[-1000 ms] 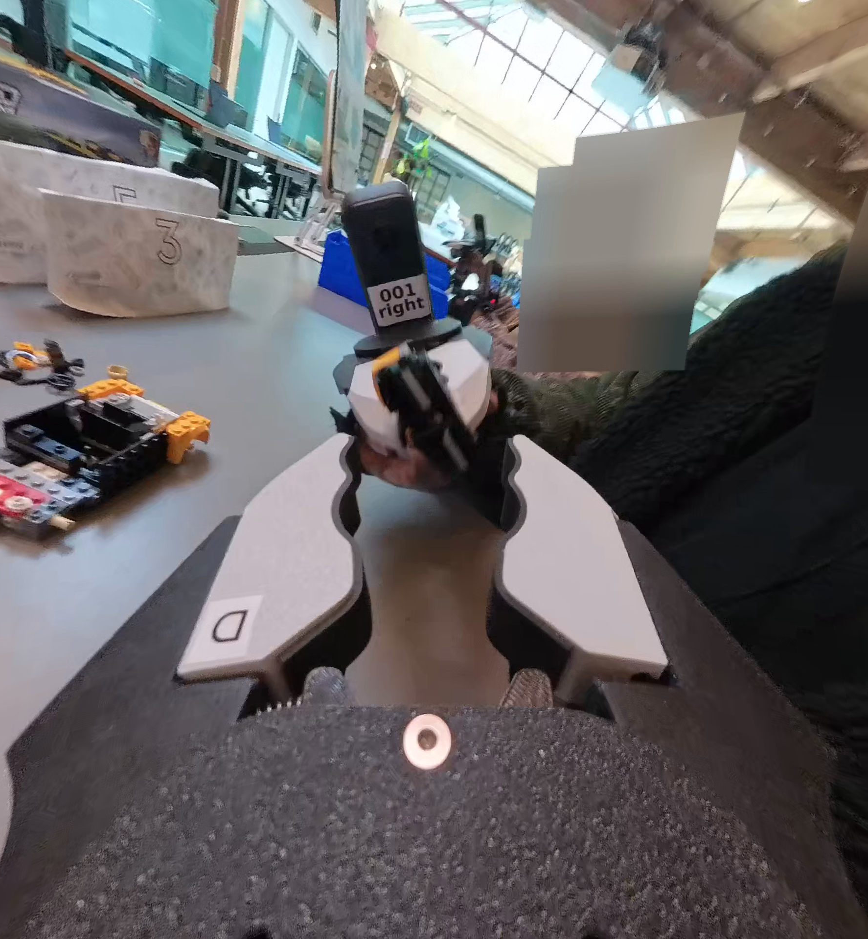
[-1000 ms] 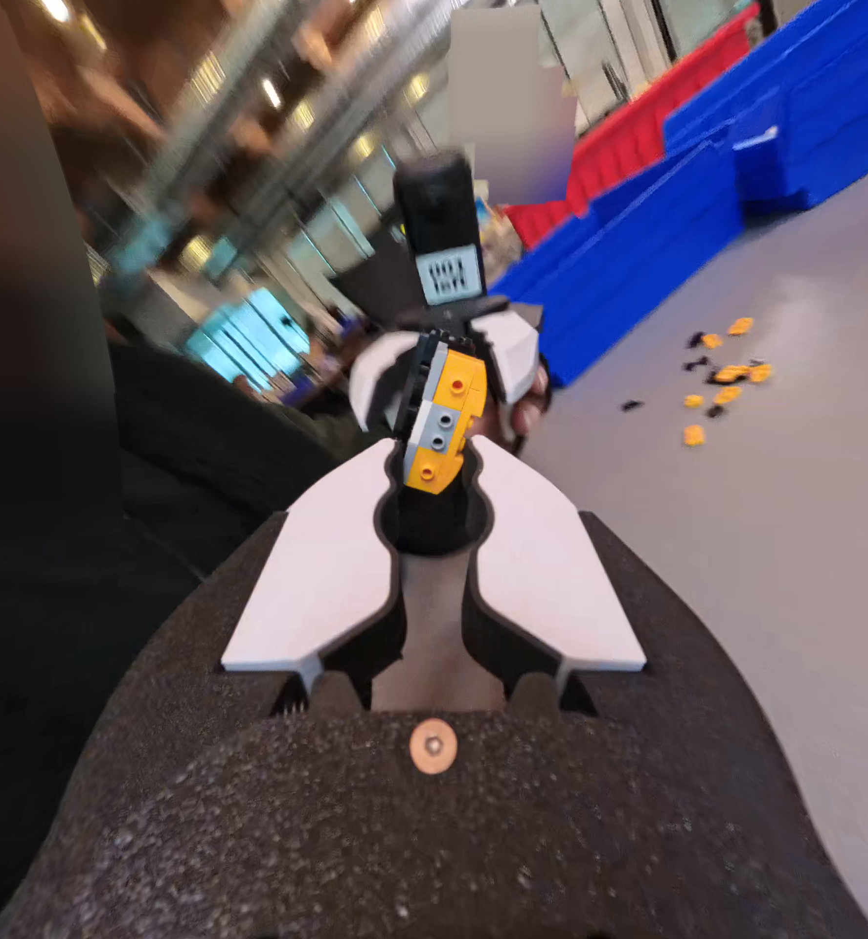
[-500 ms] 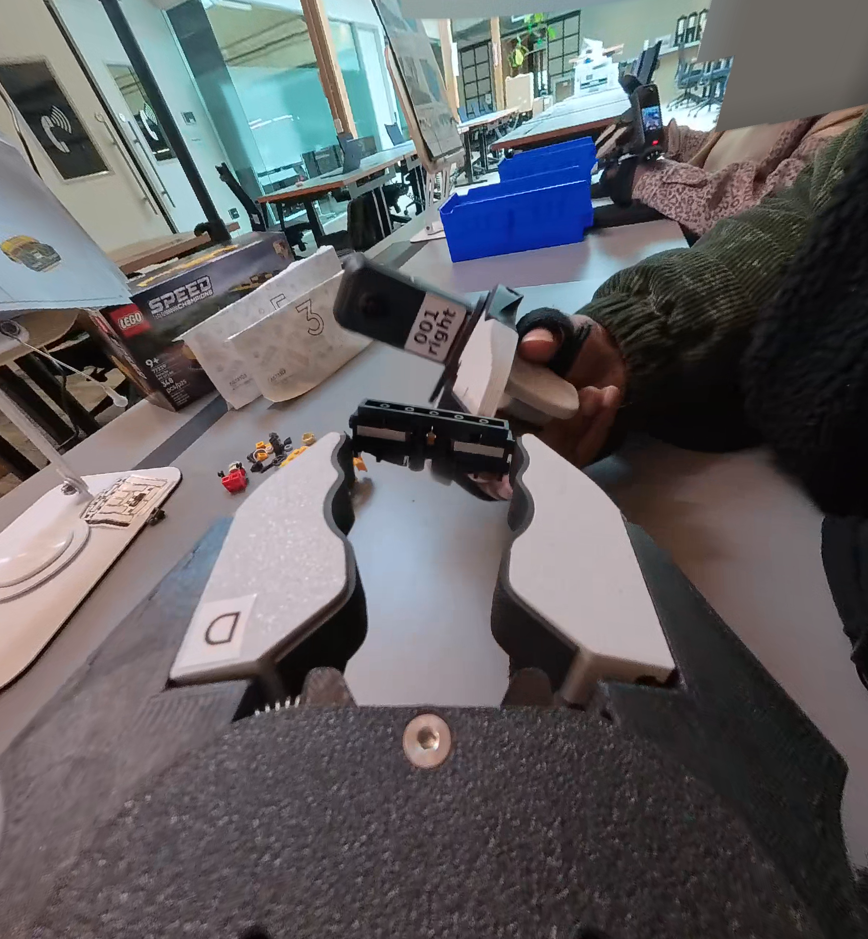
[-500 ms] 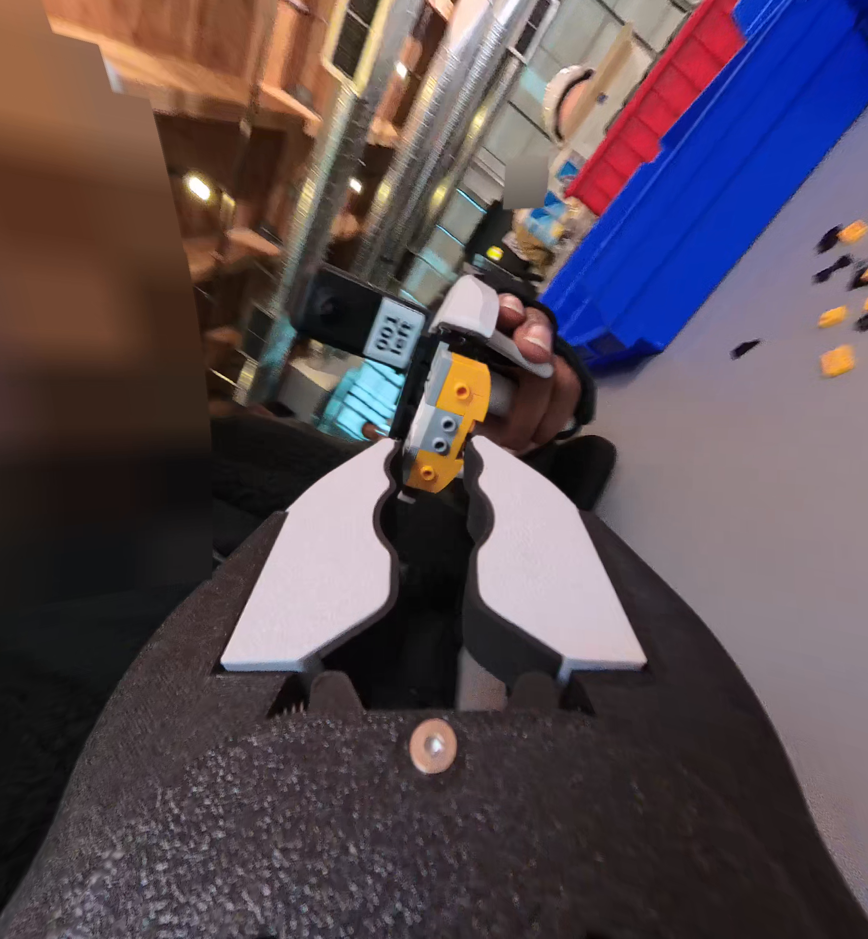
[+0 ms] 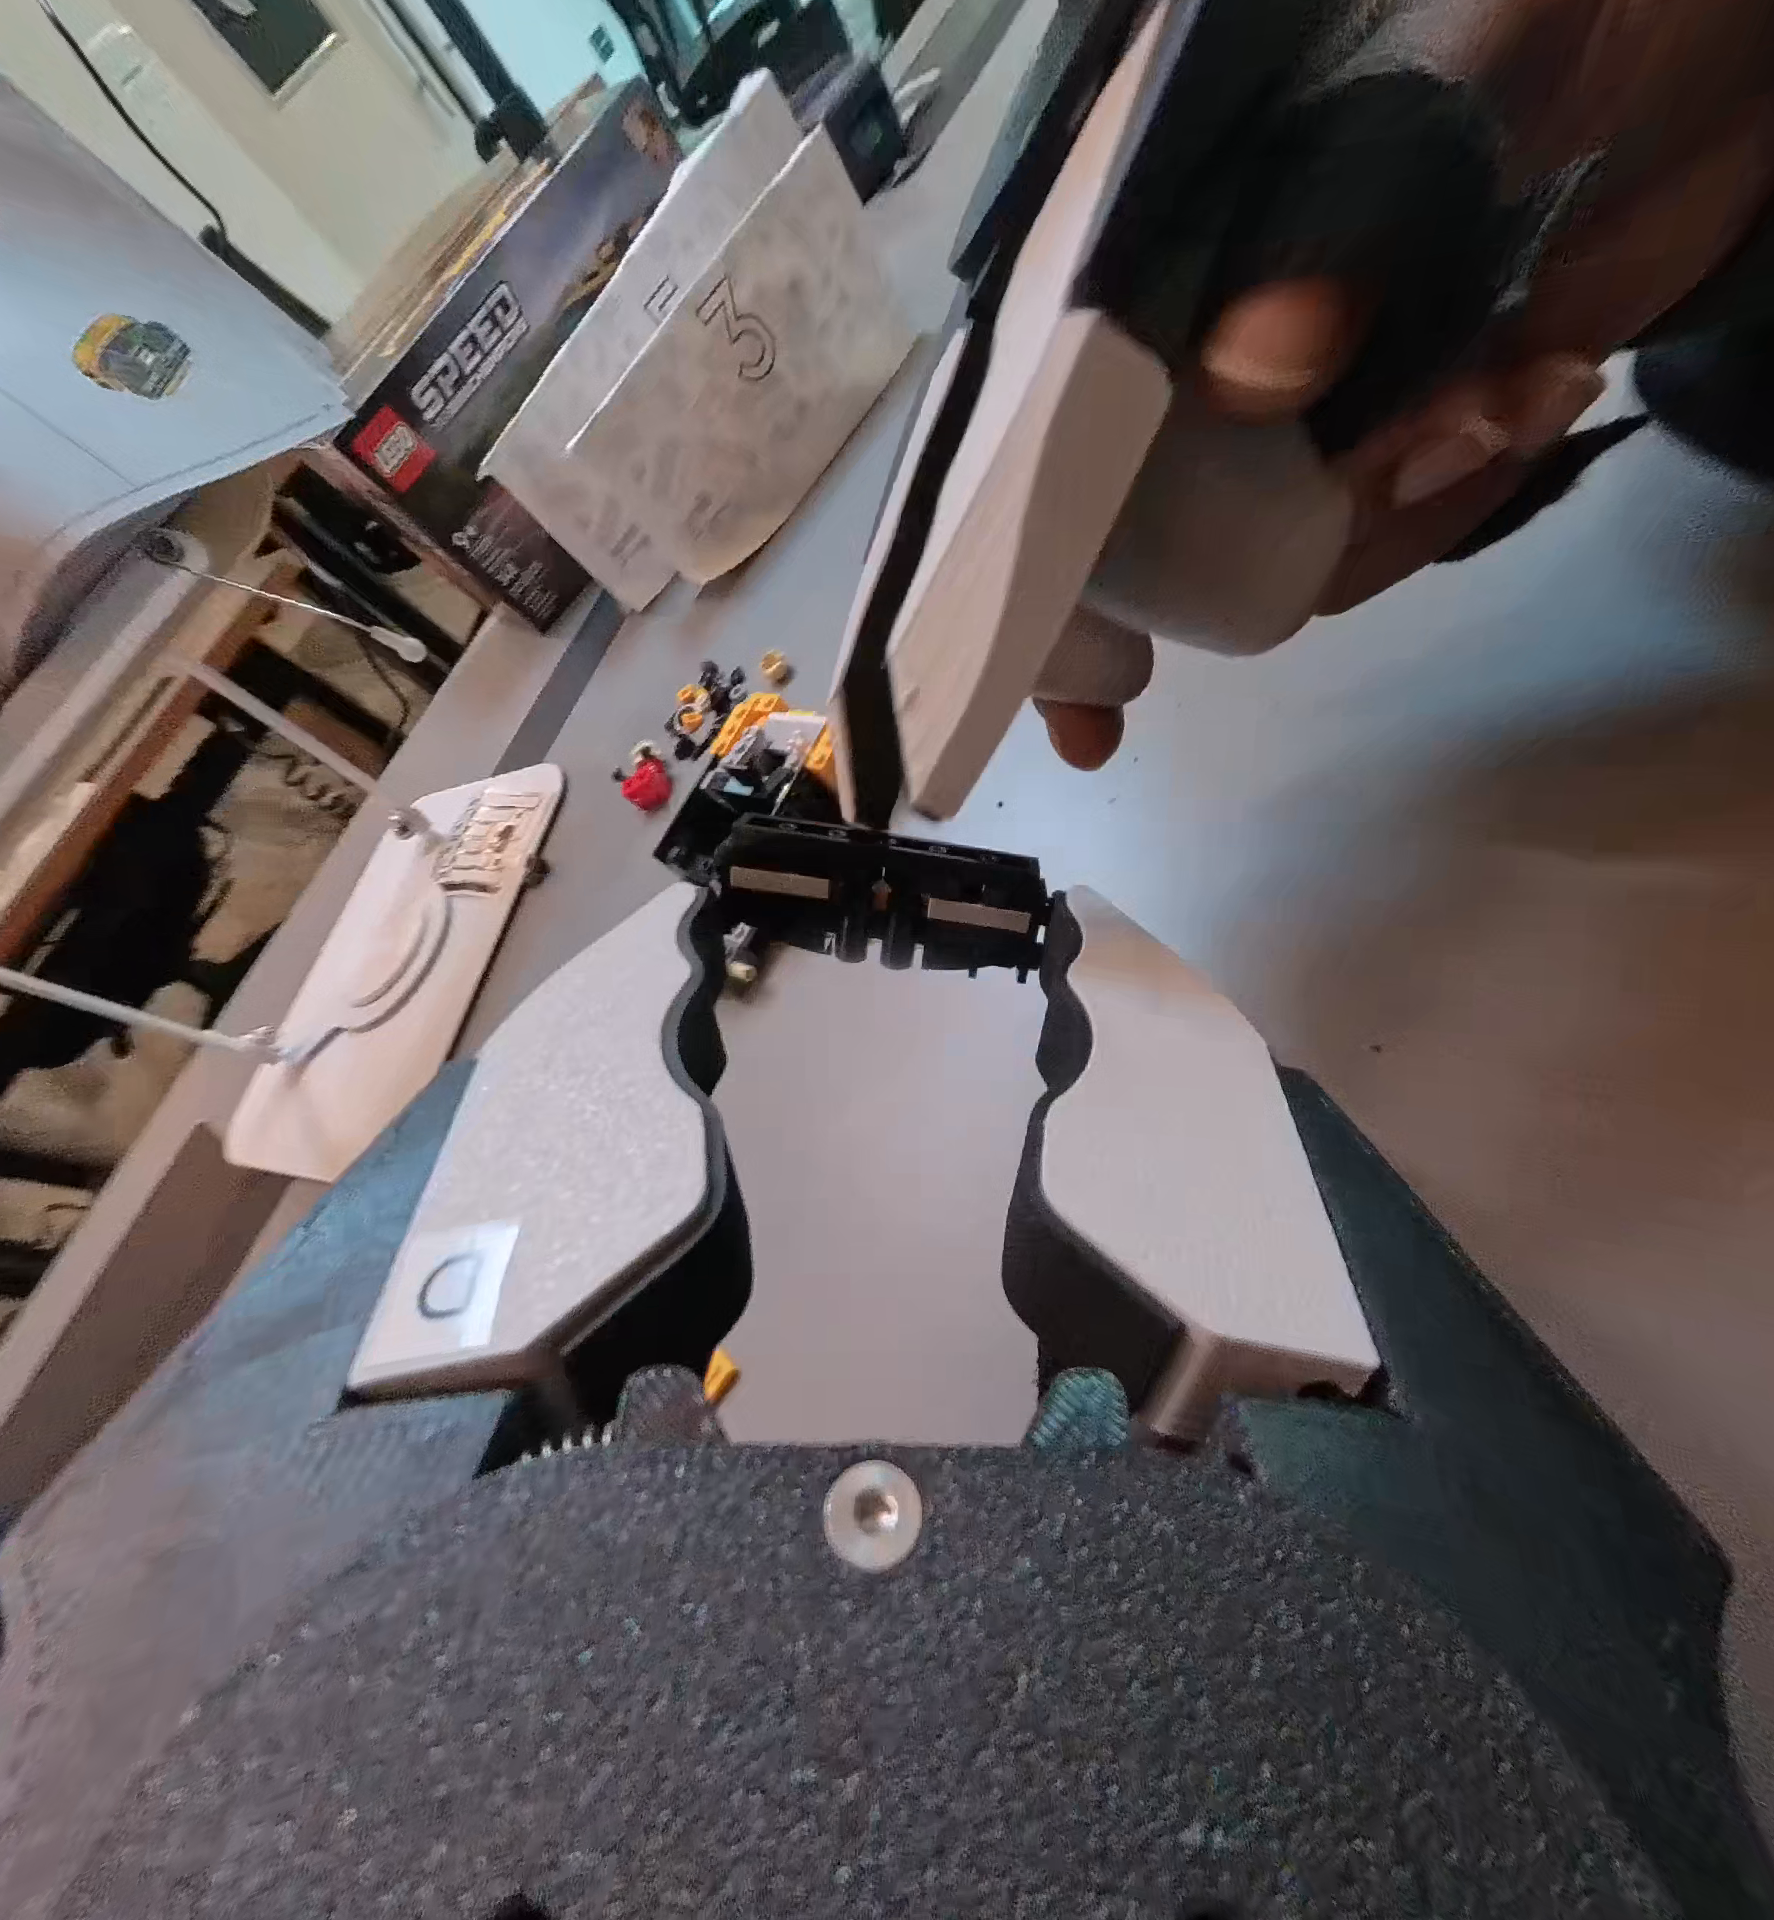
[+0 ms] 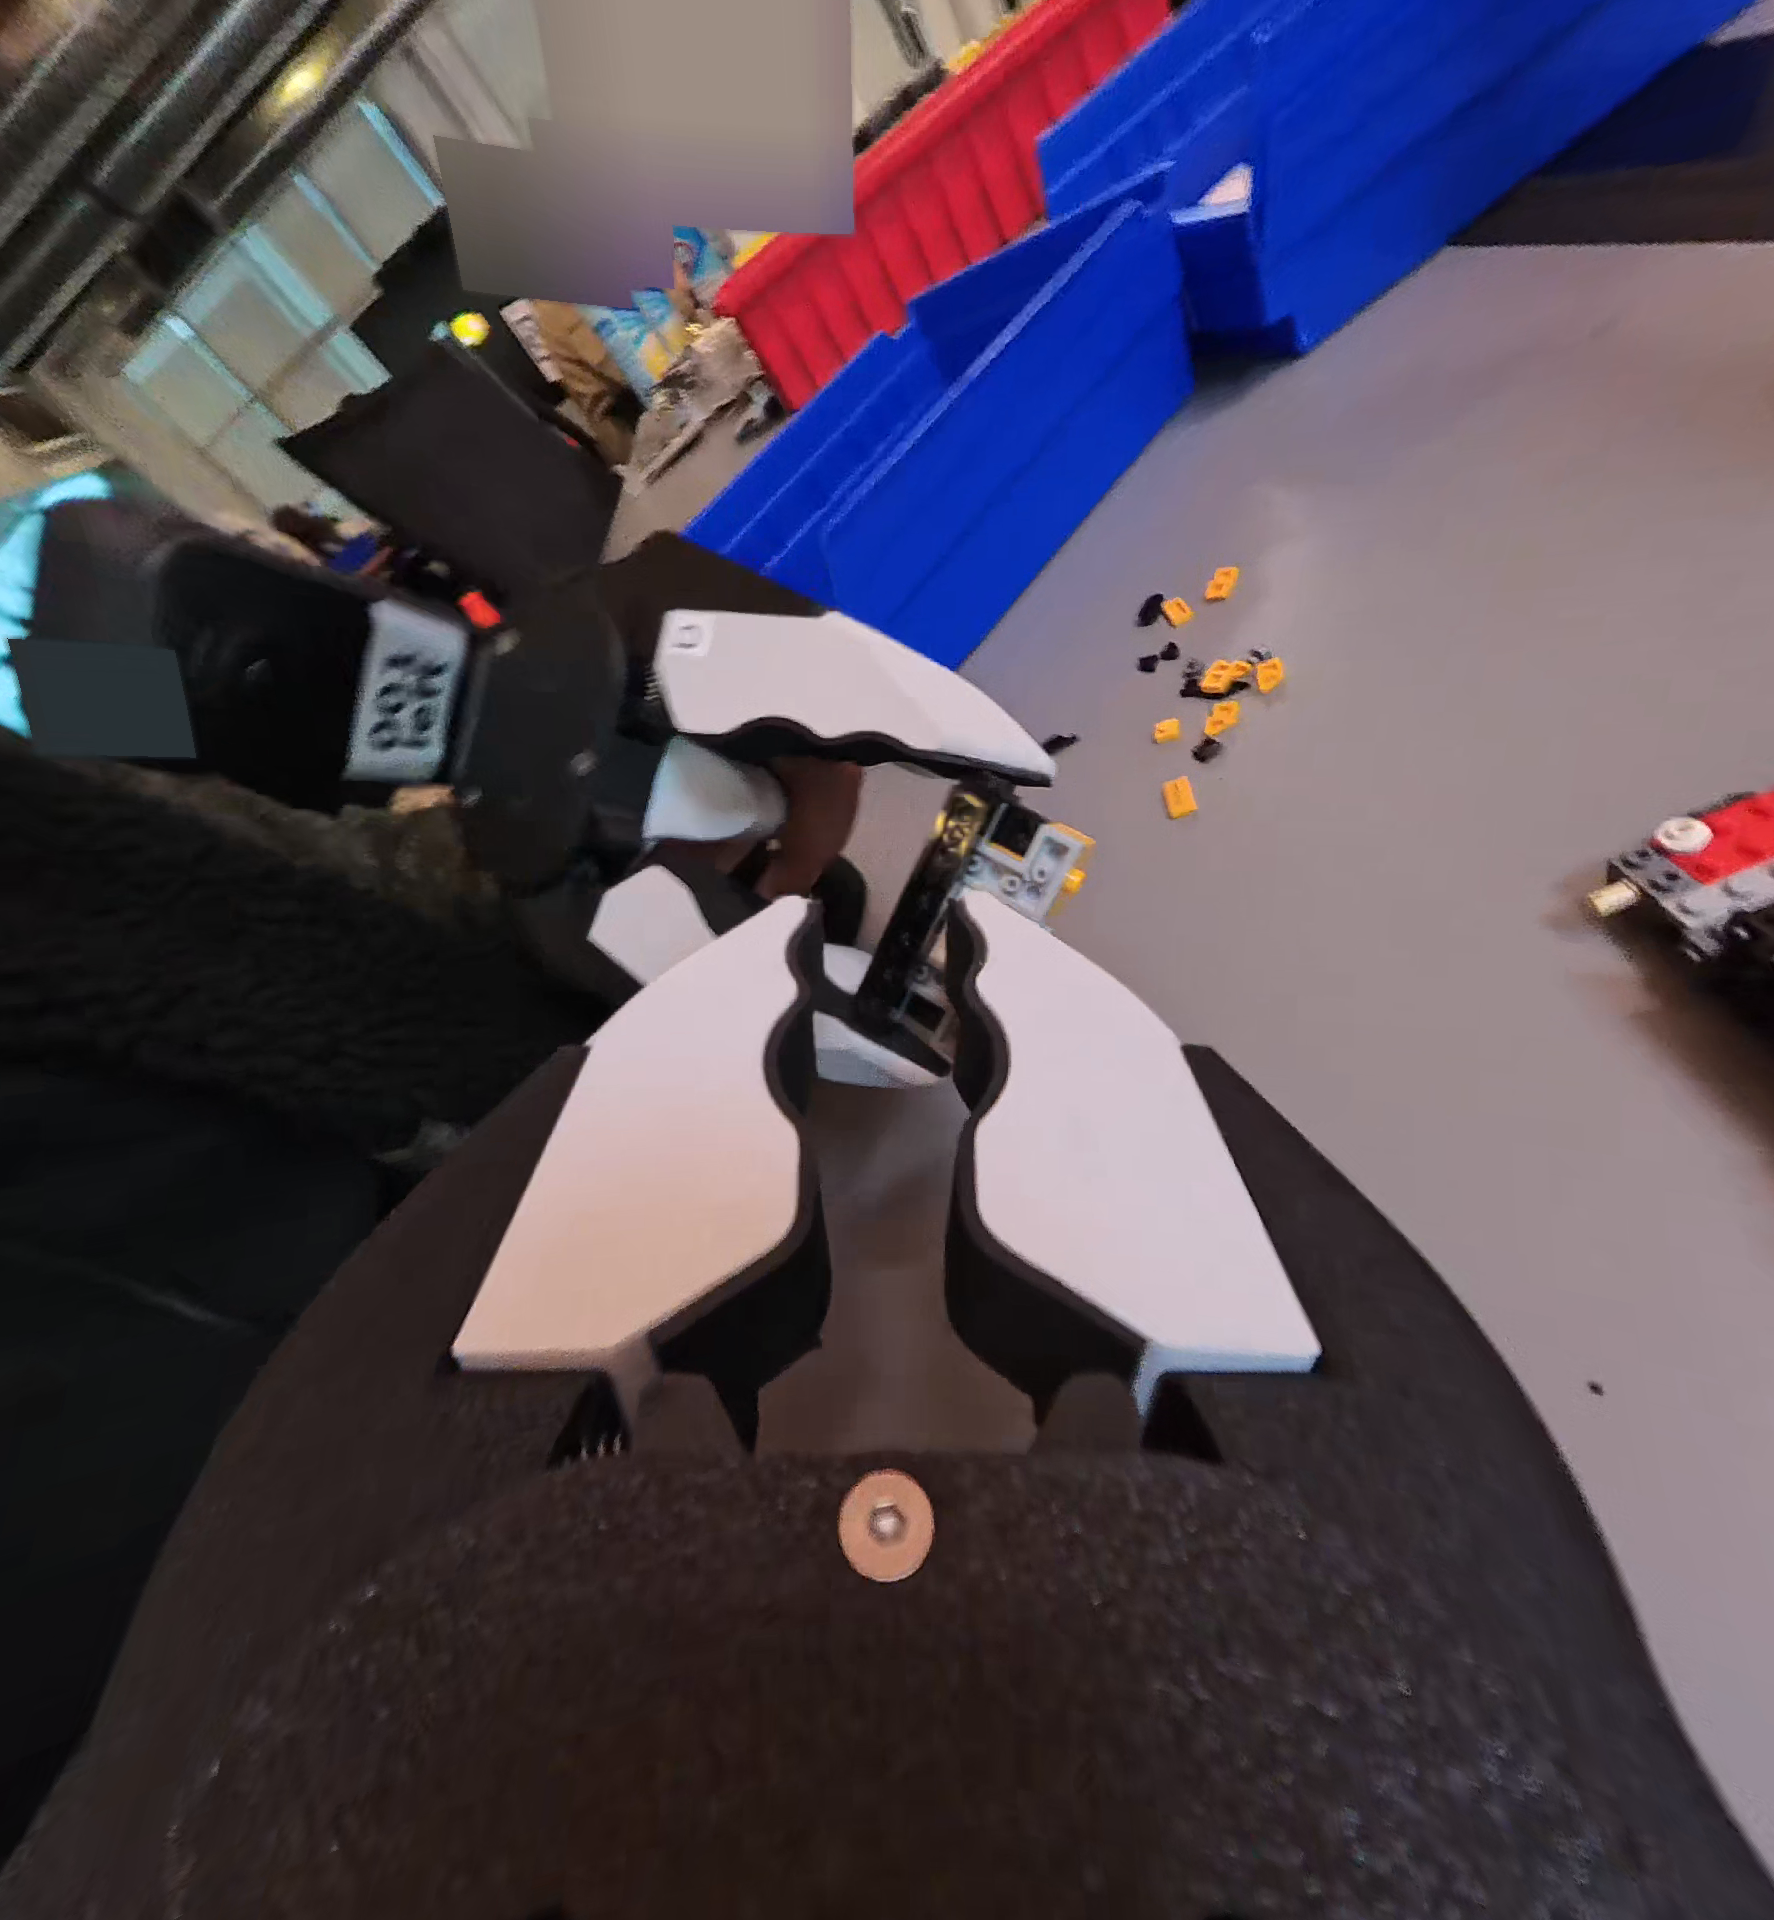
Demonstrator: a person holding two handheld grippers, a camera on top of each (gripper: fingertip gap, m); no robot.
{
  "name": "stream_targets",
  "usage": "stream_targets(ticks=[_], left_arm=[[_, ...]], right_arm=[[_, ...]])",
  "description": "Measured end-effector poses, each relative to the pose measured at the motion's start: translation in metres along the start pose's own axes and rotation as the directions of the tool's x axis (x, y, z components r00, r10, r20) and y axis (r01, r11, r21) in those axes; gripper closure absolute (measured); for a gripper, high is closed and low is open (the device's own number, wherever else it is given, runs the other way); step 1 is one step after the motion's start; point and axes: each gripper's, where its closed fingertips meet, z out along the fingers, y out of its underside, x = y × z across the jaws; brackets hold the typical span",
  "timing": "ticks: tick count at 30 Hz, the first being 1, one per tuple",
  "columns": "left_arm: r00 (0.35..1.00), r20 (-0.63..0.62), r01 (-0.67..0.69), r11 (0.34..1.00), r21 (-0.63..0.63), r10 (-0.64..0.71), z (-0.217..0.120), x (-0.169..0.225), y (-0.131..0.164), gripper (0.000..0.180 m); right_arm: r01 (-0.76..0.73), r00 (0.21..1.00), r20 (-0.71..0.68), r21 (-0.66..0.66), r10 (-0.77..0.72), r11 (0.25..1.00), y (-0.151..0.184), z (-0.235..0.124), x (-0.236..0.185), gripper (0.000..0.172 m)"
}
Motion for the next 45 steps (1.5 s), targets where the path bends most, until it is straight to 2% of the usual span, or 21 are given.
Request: stream_targets(ticks=[6, 11, 13, 15, 17, 19, 28, 35, 36, 37, 38, 39, 40, 42, 45], left_arm=[[0.987, 0.078, -0.128, 0.979, -0.156, 0.142, 0.011, -0.001, 0.015, 0.121], [0.978, 0.088, -0.17, 0.964, -0.206, 0.192, 0.012, 0.0, 0.021, 0.121], [0.987, 0.077, -0.124, 0.974, -0.19, 0.141, 0.012, 0.0, 0.019, 0.121], [1.0, 0.027, 0.005, 0.989, -0.148, -0.001, 0.011, 0.0, 0.016, 0.122], [0.986, -0.047, 0.155, 0.982, -0.112, -0.161, 0.009, 0.002, 0.014, 0.122], [0.97, -0.088, 0.219, 0.97, -0.103, -0.229, 0.008, 0.004, 0.013, 0.122], [0.969, -0.105, 0.216, 0.974, -0.068, -0.223, 0.003, 0.003, 0.004, 0.123], [0.976, -0.122, 0.178, 0.983, -0.043, -0.182, -0.002, 0.006, -0.002, 0.123], [0.978, -0.107, 0.173, 0.983, -0.055, -0.178, -0.003, 0.003, 0.0, 0.124], [0.987, -0.027, 0.154, 0.98, -0.124, -0.158, -0.006, -0.012, 0.018, 0.127], [0.976, -0.009, 0.217, 0.97, -0.114, -0.219, -0.013, -0.025, 0.029, 0.128], [0.939, -0.075, 0.329, 0.941, -0.081, -0.335, -0.018, -0.022, 0.027, 0.128], [0.941, -0.094, 0.32, 0.945, -0.063, -0.325, -0.017, -0.017, 0.02, 0.128], [0.972, -0.091, 0.213, 0.975, -0.07, -0.219, -0.008, -0.01, 0.009, 0.127], [0.958, -0.122, 0.248, 0.964, -0.097, -0.259, -0.003, -0.011, 0.019, 0.127]], right_arm=[[-0.049, 0.989, -0.143, -0.03, 0.044, 0.998, 0.012, 0.01, 0.026, 0.162], [-0.075, 0.986, -0.15, -0.021, 0.071, 0.997, 0.016, 0.013, 0.031, 0.163], [-0.073, 0.991, -0.114, 0.003, 0.072, 0.997, 0.014, 0.013, 0.03, 0.163], [-0.062, 0.995, -0.076, 0.033, 0.064, 0.998, 0.01, 0.012, 0.028, 0.163], [-0.014, 0.998, -0.065, 0.041, 0.016, 0.999, 0.008, 0.011, 0.026, 0.163], [-0.008, 0.999, -0.044, 0.048, 0.011, 0.999, 0.008, 0.011, 0.024, 0.163], [-0.221, 0.967, 0.154, 0.114, 0.203, 0.968, 0.003, 0.006, 0.016, 0.163], [-0.26, 0.946, 0.225, 0.099, 0.233, 0.961, 0.004, 0.001, 0.009, 0.164], [-0.267, 0.943, 0.234, 0.102, 0.238, 0.958, 0.004, 0.0, 0.009, 0.164], [-0.29, 0.938, 0.241, 0.155, 0.249, 0.944, -0.005, -0.011, 0.015, 0.164], [-0.286, 0.946, 0.217, 0.205, 0.241, 0.936, -0.013, -0.026, 0.025, 0.165], [-0.231, 0.967, 0.155, 0.212, 0.201, 0.95, -0.011, -0.033, 0.033, 0.164], [-0.206, 0.973, 0.142, 0.196, 0.18, 0.959, -0.007, -0.031, 0.031, 0.164], [-0.197, 0.97, 0.178, 0.154, 0.169, 0.968, -0.001, -0.02, 0.023, 0.164], [-0.185, 0.972, 0.171, 0.139, 0.161, 0.973, -0.004, -0.023, 0.028, 0.164]])
